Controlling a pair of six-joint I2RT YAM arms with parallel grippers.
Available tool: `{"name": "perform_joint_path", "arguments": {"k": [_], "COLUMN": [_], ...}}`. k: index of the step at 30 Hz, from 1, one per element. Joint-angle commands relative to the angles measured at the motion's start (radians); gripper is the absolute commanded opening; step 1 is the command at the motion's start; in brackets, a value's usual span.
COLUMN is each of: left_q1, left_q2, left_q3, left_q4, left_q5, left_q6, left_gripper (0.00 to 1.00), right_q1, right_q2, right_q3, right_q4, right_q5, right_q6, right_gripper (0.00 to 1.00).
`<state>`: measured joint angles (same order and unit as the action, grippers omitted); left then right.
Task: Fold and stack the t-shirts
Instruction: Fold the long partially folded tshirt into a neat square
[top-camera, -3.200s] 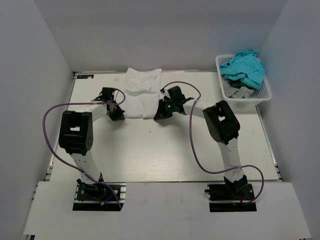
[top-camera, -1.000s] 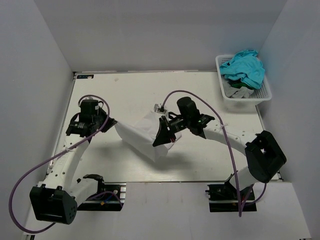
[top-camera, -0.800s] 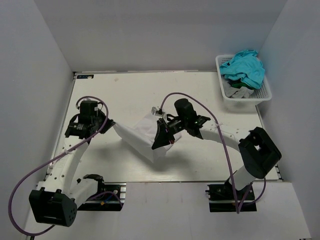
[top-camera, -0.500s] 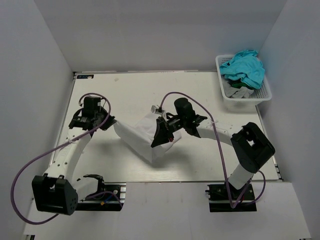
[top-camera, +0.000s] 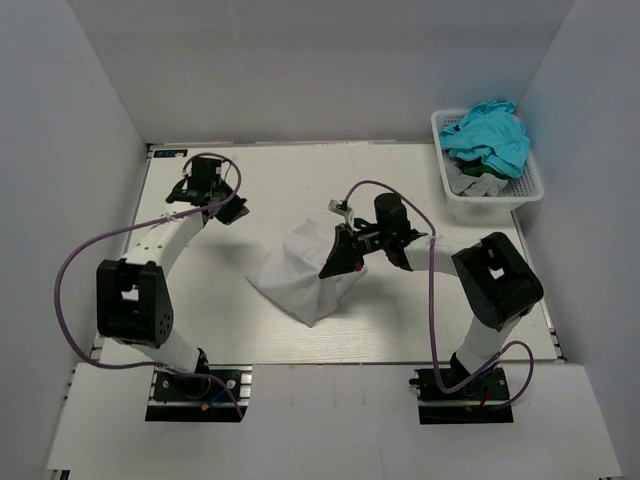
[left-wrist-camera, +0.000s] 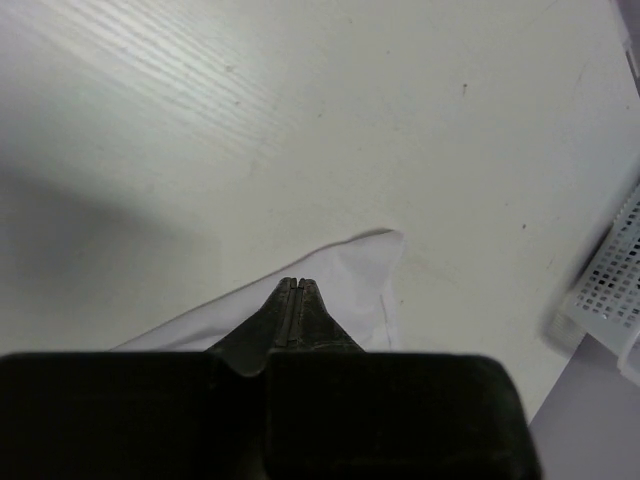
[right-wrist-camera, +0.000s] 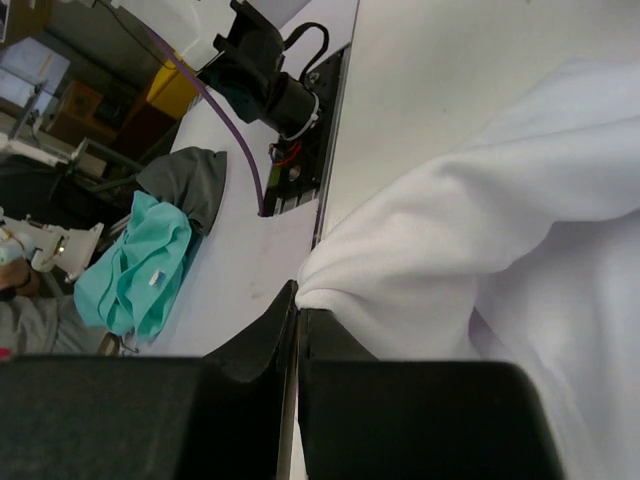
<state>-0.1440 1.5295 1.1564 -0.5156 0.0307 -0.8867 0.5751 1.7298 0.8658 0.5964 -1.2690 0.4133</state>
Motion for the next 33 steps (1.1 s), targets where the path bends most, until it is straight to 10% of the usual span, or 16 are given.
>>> {"name": "perform_joint_path", "arguments": {"k": [1, 9, 15, 27, 33], "left_q1": [-0.028, -0.092, -0.121, -0.184, -0.204], "left_q2": [0.079, 0.314, 0.374, 0.38, 0.425], "left_q3": [0.1, 0.35, 0.349, 0.261, 0.282], "left_q4": [0.055, -0.12, -0.199, -0.124, -0.135], "left_q5": [0.041, 0.054, 0.08, 0.146, 0.146], "left_q6": [0.034, 0.123, 0.21, 0.25, 0.261], "left_gripper": [0.0, 0.0, 0.31, 0.41, 0.38], "right_q1": [-0.038, -0.11, -0.182, -0.258, -0.259], "right_q2": [0.02, 0.056, 0.088, 0.165, 0.206], "right_q3": [-0.027, -0.069, -0.012, 0.292, 0.374], "right_q4": [0.137, 0.209, -0.189, -0.962, -1.037], "right_q5": [-0.038, -0.011, 0.129, 0.634, 0.712], "right_q6": [0.073, 0.153, 0.047, -0.27, -0.338], "right_gripper": [0.0, 0.0, 0.0, 0.0, 0.0]}}
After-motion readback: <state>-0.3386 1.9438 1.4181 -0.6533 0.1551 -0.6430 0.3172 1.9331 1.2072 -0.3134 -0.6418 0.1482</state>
